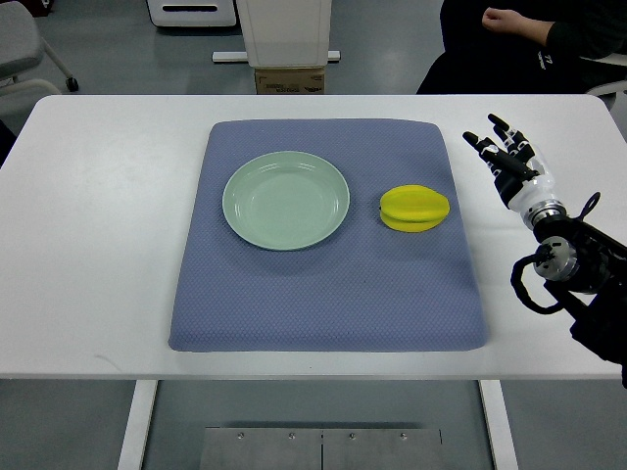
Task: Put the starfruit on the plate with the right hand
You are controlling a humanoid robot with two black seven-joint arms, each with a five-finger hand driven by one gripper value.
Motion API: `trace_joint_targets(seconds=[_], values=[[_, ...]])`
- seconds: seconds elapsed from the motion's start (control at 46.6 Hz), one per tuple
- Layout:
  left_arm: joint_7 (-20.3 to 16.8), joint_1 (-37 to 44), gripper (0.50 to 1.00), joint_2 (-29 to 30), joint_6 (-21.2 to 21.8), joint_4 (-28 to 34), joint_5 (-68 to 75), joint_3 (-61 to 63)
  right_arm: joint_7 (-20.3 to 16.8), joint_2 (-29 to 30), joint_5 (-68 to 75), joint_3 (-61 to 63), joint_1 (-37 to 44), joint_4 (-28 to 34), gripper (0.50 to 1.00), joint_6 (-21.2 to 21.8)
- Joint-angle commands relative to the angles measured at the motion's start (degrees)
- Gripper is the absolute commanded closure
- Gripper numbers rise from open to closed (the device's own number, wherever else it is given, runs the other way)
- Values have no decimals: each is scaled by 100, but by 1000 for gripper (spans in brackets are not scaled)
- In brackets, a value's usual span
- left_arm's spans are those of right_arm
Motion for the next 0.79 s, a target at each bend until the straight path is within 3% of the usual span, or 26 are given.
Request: trace_joint_targets(seconds=[0.0, 0.773], values=[[5, -7, 500, 0, -2, 0, -3, 0, -2, -10, 1, 20, 31, 0, 500, -3], [-4, 2, 500, 0, -2, 0, -3, 0, 85, -141, -429, -68, 462, -229, 500, -3]])
